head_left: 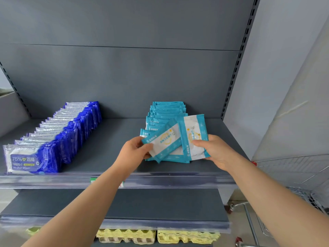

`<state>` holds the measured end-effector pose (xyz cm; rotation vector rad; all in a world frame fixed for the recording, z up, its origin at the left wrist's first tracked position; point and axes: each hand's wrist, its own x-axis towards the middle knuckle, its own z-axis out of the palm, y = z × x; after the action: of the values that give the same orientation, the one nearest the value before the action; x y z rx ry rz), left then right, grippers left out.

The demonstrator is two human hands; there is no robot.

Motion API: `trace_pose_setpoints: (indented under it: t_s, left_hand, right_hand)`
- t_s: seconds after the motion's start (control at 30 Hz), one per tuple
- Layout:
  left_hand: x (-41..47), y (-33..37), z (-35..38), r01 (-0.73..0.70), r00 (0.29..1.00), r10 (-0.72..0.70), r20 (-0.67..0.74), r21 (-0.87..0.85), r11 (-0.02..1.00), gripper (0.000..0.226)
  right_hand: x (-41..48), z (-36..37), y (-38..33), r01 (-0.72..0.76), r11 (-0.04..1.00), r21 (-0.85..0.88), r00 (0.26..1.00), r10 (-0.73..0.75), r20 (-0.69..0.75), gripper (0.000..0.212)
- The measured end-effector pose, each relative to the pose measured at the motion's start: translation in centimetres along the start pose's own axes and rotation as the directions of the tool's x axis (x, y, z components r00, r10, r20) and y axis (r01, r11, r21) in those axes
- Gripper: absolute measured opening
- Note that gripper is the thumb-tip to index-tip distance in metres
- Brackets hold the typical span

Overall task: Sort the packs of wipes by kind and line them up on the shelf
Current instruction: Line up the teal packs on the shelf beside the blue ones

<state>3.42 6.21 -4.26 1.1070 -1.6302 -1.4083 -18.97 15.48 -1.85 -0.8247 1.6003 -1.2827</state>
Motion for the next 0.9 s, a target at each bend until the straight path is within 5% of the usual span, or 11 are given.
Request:
trace_pose_setpoints:
  t_s: [0.3,0.47,0.57,0.73,0.9]
  left_hand:
    - [0.0,-0.3,-0.2,-0.159,0.984,0.169,-0.053,0.161,0.974,0.021]
    - [-0.4,-0.2,-0.2,-0.107,0.994,0.105,0.028,0.104,0.989,0.008]
    - [-0.7,0.1,0.1,-0.104,0.994,0.100,0.033,0.122,0.987,0.019]
    - [-0.7,0.1,-0.4,-0.105,0.994,0.094,0.056,0.257,0.961,0.008]
    - [-0.8,0.1,-0.8,-0.139,0.989,0.121,0.082,0.259,0.956,0.003]
  right_hand:
    - [-0.6,-0.3,0.1,0.024,0.979,0.204,0.999,-0.030,0.028,0.031]
    - [-1.2,2.3,0.2,0.020,0.958,0.287,0.998,-0.038,0.056,0.035]
    - [-1.2,4.1,0.5,0.022,0.968,0.250,0.996,-0.042,0.078,0.033]
    - [-0.8,2.9,0.0,0.146,0.989,-0.026,0.988,-0.147,-0.042,0.025]
    - [-0.9,0.9,0.9,0.199,0.892,-0.406,0.973,-0.228,-0.023,0.025]
